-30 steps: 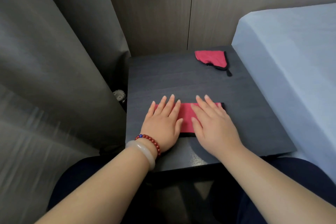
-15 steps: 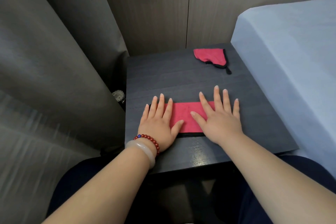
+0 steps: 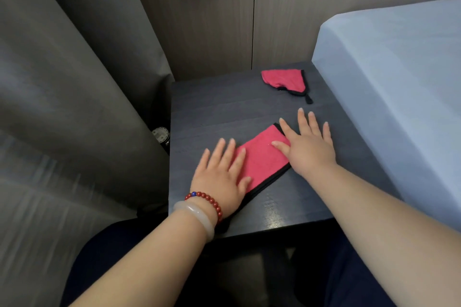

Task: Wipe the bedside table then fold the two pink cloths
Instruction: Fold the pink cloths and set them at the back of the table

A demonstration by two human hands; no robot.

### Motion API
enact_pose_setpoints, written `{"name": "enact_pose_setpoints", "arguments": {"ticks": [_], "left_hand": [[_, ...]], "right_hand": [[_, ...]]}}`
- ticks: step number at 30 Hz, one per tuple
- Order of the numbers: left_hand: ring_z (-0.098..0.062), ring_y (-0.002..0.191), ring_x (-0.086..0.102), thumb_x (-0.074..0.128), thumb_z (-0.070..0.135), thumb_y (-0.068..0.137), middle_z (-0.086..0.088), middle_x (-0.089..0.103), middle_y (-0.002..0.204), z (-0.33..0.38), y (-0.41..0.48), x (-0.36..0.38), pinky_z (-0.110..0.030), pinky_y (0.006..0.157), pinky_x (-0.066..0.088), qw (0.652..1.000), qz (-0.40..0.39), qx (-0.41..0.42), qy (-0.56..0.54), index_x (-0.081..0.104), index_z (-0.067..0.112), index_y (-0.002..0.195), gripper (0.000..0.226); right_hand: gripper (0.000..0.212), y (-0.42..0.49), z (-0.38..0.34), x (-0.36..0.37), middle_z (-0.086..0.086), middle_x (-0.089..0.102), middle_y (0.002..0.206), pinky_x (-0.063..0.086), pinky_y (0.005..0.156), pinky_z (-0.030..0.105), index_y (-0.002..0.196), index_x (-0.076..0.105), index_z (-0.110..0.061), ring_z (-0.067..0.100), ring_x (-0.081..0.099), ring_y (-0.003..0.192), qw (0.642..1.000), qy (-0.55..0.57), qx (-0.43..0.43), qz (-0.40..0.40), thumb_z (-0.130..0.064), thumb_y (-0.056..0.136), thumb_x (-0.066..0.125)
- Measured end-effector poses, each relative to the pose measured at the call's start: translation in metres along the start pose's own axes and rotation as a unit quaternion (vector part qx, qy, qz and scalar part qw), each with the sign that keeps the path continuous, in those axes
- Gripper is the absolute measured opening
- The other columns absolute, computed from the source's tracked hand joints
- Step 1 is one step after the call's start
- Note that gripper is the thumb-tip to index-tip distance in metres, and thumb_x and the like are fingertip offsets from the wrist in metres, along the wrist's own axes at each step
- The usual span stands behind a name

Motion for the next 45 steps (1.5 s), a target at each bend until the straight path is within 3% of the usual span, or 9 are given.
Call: {"name": "enact_pose_setpoints", "arguments": {"ticks": [5,8,11,14,23,27,33,39,45], "left_hand": [[-0.033,0.148,-0.004,0.007,0.056,0.090,-0.015,-0.003,0.161,0.025,-0.026,0.025,-0.044,0.119,-0.003,0.985,0.018,-0.122,-0.119,0.004,0.014,0.154,0.077],[-0.036,0.144,-0.023,0.010,0.052,0.090,-0.016,-0.019,0.159,0.040,-0.023,0.013,-0.047,0.117,-0.010,0.966,-0.023,-0.170,-0.192,-0.007,0.010,0.153,0.077],[-0.032,0.147,-0.015,0.037,0.039,0.097,-0.007,-0.009,0.162,0.023,0.000,-0.015,-0.046,0.118,0.001,0.970,0.043,-0.090,-0.220,0.009,0.019,0.155,0.067],[-0.026,0.149,0.004,0.043,0.030,0.097,-0.002,0.016,0.161,-0.006,0.053,-0.029,-0.048,0.117,0.020,0.981,0.081,0.013,-0.178,0.029,0.024,0.150,0.055],[-0.016,0.143,0.028,0.035,0.022,0.101,0.004,0.035,0.154,0.015,0.150,-0.032,-0.037,0.115,0.019,0.973,-0.008,0.230,0.004,0.038,0.025,0.147,0.046],[-0.024,0.125,0.048,0.046,0.018,0.094,0.000,0.056,0.135,0.010,0.146,-0.026,-0.038,0.109,0.030,0.969,0.046,0.232,-0.067,0.052,0.022,0.137,0.043],[-0.027,0.115,0.049,0.051,0.015,0.090,-0.005,0.053,0.120,0.003,0.144,-0.031,-0.037,0.096,0.034,0.972,0.029,0.197,-0.127,0.055,0.021,0.134,0.044],[-0.023,0.110,0.051,0.054,0.017,0.089,0.001,0.056,0.114,-0.010,0.141,-0.055,-0.036,0.090,0.034,0.969,0.053,0.210,-0.117,0.069,0.025,0.107,0.024],[-0.020,0.092,0.065,0.054,0.019,0.076,0.007,0.069,0.097,-0.027,0.082,-0.081,-0.043,0.082,0.052,0.948,0.091,0.279,-0.119,0.069,0.023,0.090,0.021]], "right_hand": [[0.077,0.018,-0.020,-0.010,0.006,0.005,0.161,-0.003,0.119,0.047,0.152,0.014,-0.031,0.022,-0.004,0.148,0.999,-0.010,-0.010,0.039,-0.072,0.088,0.026],[0.069,0.011,-0.027,-0.010,0.006,0.031,0.154,0.005,0.119,0.045,0.147,0.034,-0.024,0.023,0.017,0.146,0.994,0.068,0.006,0.088,-0.063,0.090,0.041],[0.053,-0.001,-0.013,-0.009,0.007,0.051,0.140,0.016,0.118,0.045,0.135,0.052,-0.015,0.025,0.039,0.135,0.975,0.162,0.028,0.152,-0.048,0.092,0.052],[0.049,-0.010,-0.001,-0.001,0.010,0.044,0.146,0.009,0.119,0.044,0.136,0.052,-0.017,0.025,0.032,0.139,0.978,0.153,0.047,0.130,-0.043,0.095,0.048],[0.025,-0.017,-0.022,0.006,0.010,0.059,0.131,0.016,0.117,0.046,0.109,0.069,-0.012,0.029,0.045,0.130,0.969,0.142,0.059,0.192,-0.025,0.089,0.062],[0.019,-0.016,-0.025,0.002,0.004,0.067,0.106,0.023,0.115,0.047,0.102,0.065,-0.015,0.027,0.056,0.117,0.960,0.165,0.061,0.219,-0.016,0.083,0.067],[0.048,-0.010,-0.029,-0.002,0.001,0.062,0.101,0.030,0.109,0.044,0.131,0.055,-0.019,0.026,0.053,0.105,0.970,0.152,0.069,0.175,-0.016,0.084,0.063],[0.013,-0.002,-0.030,-0.023,-0.009,0.055,0.099,0.022,0.112,0.042,0.093,0.061,-0.028,0.016,0.052,0.100,0.961,0.216,0.060,0.163,-0.019,0.084,0.059],[0.019,-0.048,-0.047,-0.037,-0.005,0.066,0.073,0.023,0.116,0.034,0.091,0.052,-0.022,0.013,0.061,0.070,0.942,0.257,-0.062,0.209,-0.007,0.081,0.056]]}}
Point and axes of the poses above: each hand's wrist, its own y-axis towards the middle knuckle, its own x-axis out of the palm, z = x × y, the point moved 4 cm from there along y, towards the middle knuckle
